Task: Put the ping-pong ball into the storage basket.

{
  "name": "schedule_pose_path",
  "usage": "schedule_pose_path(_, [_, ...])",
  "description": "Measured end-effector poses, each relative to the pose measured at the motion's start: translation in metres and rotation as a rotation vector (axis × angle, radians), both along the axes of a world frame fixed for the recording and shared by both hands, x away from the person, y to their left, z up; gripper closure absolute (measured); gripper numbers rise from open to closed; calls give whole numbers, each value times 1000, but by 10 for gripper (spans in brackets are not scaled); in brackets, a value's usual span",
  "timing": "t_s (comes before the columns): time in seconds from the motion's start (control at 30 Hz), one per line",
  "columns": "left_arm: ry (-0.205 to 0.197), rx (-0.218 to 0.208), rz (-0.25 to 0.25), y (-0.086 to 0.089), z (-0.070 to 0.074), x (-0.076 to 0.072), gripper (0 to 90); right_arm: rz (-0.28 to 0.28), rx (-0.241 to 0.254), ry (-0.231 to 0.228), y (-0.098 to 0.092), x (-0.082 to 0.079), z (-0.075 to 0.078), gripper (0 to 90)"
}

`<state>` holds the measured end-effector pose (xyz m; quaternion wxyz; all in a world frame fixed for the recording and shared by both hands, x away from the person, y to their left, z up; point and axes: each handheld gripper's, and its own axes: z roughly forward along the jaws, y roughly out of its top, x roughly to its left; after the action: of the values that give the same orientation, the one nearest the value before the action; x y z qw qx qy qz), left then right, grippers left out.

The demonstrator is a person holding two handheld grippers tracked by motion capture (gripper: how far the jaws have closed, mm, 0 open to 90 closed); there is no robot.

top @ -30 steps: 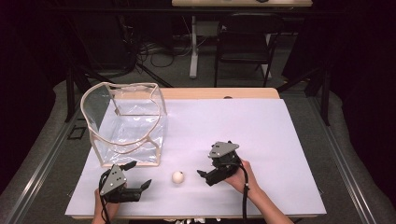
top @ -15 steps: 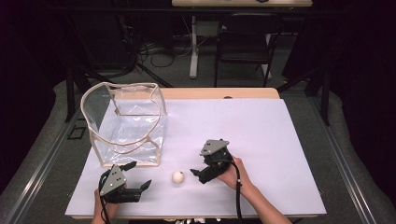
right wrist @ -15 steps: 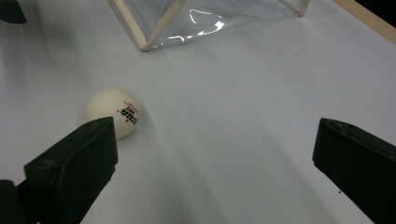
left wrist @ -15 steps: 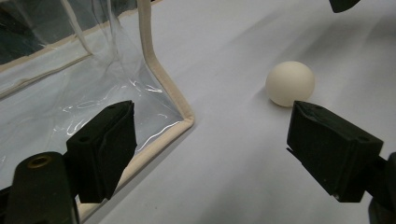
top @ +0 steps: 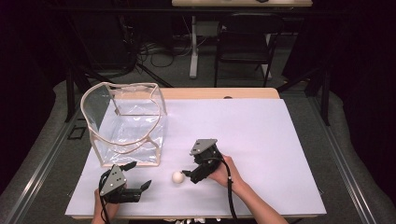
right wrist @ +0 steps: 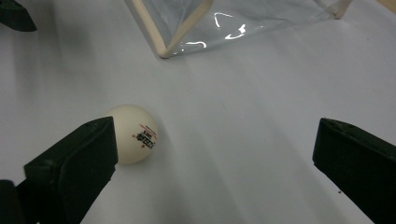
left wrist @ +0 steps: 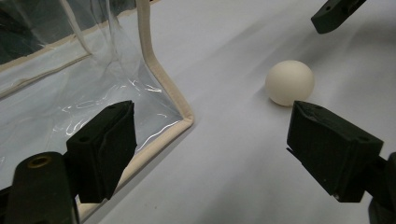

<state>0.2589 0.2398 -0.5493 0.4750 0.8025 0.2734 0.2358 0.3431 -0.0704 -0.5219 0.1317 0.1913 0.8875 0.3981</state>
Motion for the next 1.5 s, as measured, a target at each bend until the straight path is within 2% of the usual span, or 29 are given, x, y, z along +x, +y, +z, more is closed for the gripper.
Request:
schedule_pose_path(0.2, [0, 0, 0, 0, 0, 0, 159, 40, -11, 9, 14, -2, -4, 0])
schedule_pose_path(0.43, [0, -1, -6, -1, 0, 0, 159, 64, -6, 42, 19, -5, -7, 0])
schedule_pose_path(0.63, [3, 1, -9, -1, 0, 1, 159, 86, -12, 47, 25, -8, -11, 0])
schedule_pose_path(0.97, [2, 1, -8, -1, 0, 1, 159, 122, -44, 67, 36, -15, -20, 0])
schedule_pose_path(1.33, [3, 0, -11, -1, 0, 1, 159, 132, -60, 79, 40, -17, -25, 0])
schedule_pose_path(1.43, [3, 1, -12, -1, 0, 1, 159, 136, -74, 81, 42, -17, -27, 46])
schedule_pose_path(1.5, [5, 0, -11, -1, -1, 1, 159, 127, -82, 86, 43, -17, -29, 141])
